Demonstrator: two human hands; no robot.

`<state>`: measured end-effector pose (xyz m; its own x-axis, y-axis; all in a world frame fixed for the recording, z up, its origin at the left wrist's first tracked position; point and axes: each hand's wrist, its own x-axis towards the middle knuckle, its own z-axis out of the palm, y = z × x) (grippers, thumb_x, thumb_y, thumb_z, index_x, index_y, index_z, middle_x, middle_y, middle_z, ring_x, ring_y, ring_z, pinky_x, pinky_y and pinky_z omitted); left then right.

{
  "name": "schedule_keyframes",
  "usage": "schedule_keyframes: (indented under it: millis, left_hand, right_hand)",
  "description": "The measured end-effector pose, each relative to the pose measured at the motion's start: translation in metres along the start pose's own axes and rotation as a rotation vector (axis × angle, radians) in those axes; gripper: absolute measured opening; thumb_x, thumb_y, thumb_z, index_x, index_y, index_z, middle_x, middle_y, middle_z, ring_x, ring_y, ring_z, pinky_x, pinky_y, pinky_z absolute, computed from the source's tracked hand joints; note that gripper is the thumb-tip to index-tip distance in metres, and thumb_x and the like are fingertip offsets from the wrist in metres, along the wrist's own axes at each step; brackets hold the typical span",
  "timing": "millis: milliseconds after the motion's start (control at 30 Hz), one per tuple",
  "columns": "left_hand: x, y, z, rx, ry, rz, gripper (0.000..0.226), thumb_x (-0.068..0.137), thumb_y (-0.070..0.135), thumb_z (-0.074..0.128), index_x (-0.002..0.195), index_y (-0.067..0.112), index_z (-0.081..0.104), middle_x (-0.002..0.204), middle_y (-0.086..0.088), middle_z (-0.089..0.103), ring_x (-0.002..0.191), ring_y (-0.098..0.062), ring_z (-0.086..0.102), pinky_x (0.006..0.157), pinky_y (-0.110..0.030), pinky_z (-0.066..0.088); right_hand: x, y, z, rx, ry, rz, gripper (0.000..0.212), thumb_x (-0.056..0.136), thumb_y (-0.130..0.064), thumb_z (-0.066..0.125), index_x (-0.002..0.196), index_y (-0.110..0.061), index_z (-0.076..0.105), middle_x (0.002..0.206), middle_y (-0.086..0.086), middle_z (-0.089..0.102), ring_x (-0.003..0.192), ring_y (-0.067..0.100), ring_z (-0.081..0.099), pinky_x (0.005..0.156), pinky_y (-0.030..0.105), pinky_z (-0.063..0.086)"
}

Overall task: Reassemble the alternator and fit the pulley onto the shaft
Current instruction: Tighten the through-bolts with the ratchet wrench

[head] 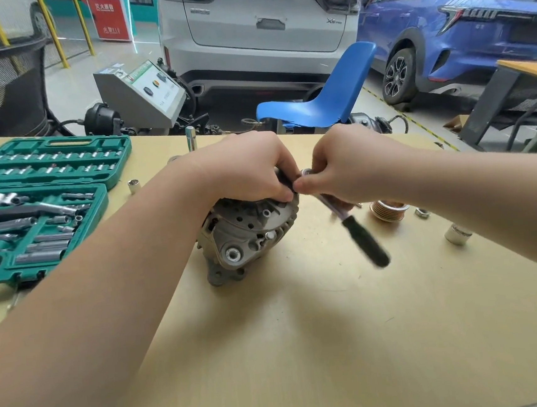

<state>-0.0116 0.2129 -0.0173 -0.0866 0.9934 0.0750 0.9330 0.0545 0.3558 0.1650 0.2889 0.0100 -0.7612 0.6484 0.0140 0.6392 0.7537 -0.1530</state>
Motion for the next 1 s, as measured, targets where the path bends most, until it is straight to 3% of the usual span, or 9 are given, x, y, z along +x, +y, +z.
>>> schedule_keyframes:
  millis: [100,200,267,400,533,667,733,900,1000]
  left_hand:
    - [-0.001,0.001,-0.001,0.024,-0.006,0.0,0.026,0.089,0.041,0.075,0.111,0.056,0.078,0.097,0.025,0.072,0.085,-0.003,0.063,0.059,-0.022,0.046]
    - [-0.001,0.003,-0.001,0.026,-0.013,-0.009,0.025,0.09,0.04,0.074,0.11,0.054,0.079,0.092,0.026,0.069,0.083,-0.003,0.062,0.058,-0.021,0.045]
    - [-0.002,0.003,-0.001,0.031,-0.003,-0.007,0.026,0.089,0.041,0.075,0.11,0.056,0.078,0.094,0.024,0.071,0.085,-0.004,0.062,0.059,-0.023,0.046]
    - [-0.003,0.002,-0.001,-0.007,-0.004,0.003,0.025,0.091,0.04,0.076,0.113,0.052,0.079,0.103,0.022,0.075,0.087,-0.004,0.066,0.06,-0.022,0.049]
    - [-0.003,0.001,-0.001,-0.005,-0.015,-0.007,0.025,0.09,0.04,0.076,0.111,0.054,0.078,0.103,0.02,0.075,0.089,-0.006,0.066,0.063,-0.025,0.051]
    - [-0.002,0.001,-0.001,0.006,-0.028,-0.01,0.025,0.09,0.04,0.075,0.109,0.056,0.078,0.101,0.022,0.073,0.09,-0.007,0.066,0.063,-0.025,0.05]
    - [-0.002,0.002,-0.001,0.01,-0.028,-0.01,0.026,0.09,0.041,0.075,0.111,0.056,0.077,0.1,0.023,0.073,0.089,-0.007,0.066,0.062,-0.024,0.05]
    - [-0.001,-0.001,0.0,-0.007,-0.002,0.0,0.027,0.09,0.042,0.077,0.112,0.057,0.077,0.101,0.023,0.077,0.084,-0.002,0.067,0.054,-0.017,0.049]
    - [-0.001,0.0,-0.001,-0.009,0.003,0.003,0.025,0.09,0.041,0.077,0.109,0.058,0.078,0.096,0.025,0.076,0.079,0.0,0.066,0.043,-0.006,0.042]
  right_hand:
    - [-0.003,0.009,-0.001,-0.539,0.096,-0.388,0.024,0.101,-0.036,0.064,0.088,-0.022,0.05,0.074,-0.008,0.051,0.073,0.025,0.055,0.058,0.035,0.045]
    - [-0.001,0.018,-0.007,-0.63,0.083,-0.547,0.007,0.104,-0.028,0.059,0.107,-0.022,0.058,0.092,-0.007,0.059,0.091,0.027,0.06,0.075,0.045,0.055]
    - [-0.002,0.016,-0.005,-0.48,0.09,-0.404,0.021,0.102,-0.044,0.062,0.102,-0.022,0.065,0.084,-0.007,0.062,0.085,0.026,0.061,0.071,0.042,0.055]
    - [-0.004,0.006,0.009,0.24,-0.01,0.043,0.043,0.093,-0.054,0.071,0.078,-0.014,0.072,0.057,0.0,0.072,0.057,0.019,0.073,0.058,0.032,0.058]
    - [-0.003,0.006,0.008,-0.202,0.08,-0.121,0.039,0.098,-0.049,0.066,0.085,-0.013,0.067,0.068,0.0,0.063,0.063,0.022,0.06,0.052,0.031,0.042]
    - [-0.004,0.017,-0.002,-0.655,0.071,-0.53,0.007,0.107,-0.028,0.057,0.108,-0.02,0.057,0.092,-0.005,0.059,0.086,0.026,0.059,0.076,0.045,0.056]
    - [-0.004,0.022,-0.002,-0.601,0.089,-0.531,0.018,0.107,-0.035,0.056,0.112,-0.018,0.062,0.094,-0.003,0.063,0.09,0.028,0.063,0.079,0.046,0.056]
    - [-0.003,0.01,0.009,0.122,0.07,-0.012,0.041,0.091,-0.056,0.072,0.076,-0.018,0.073,0.058,0.001,0.069,0.061,0.019,0.069,0.056,0.032,0.054]
    - [-0.001,0.006,0.011,-0.098,0.1,-0.065,0.039,0.094,-0.052,0.071,0.078,-0.016,0.069,0.061,0.001,0.064,0.061,0.021,0.063,0.05,0.03,0.041]
